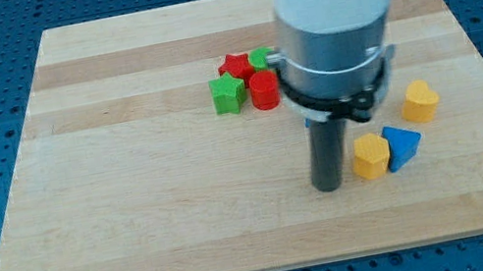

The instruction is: Move the blue cube into the yellow hexagon

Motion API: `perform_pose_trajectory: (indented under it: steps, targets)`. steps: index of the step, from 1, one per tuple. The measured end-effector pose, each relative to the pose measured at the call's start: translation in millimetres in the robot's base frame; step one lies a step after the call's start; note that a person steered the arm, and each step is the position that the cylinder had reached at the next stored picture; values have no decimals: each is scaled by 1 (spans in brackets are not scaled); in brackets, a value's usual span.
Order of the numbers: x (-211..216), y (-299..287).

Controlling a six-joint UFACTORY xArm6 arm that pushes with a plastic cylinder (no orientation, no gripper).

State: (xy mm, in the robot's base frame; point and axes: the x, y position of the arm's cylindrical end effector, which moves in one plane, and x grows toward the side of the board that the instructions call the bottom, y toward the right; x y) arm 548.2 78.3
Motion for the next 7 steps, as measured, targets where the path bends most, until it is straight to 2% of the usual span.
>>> perform_pose_trajectory:
  steps: [2,3,4,5,6,7]
  targets:
    - [-14,48]
    - [-15,51]
    - [-22,15]
    - [-34,-61]
    - [-70,-58]
    - [-89,-19]
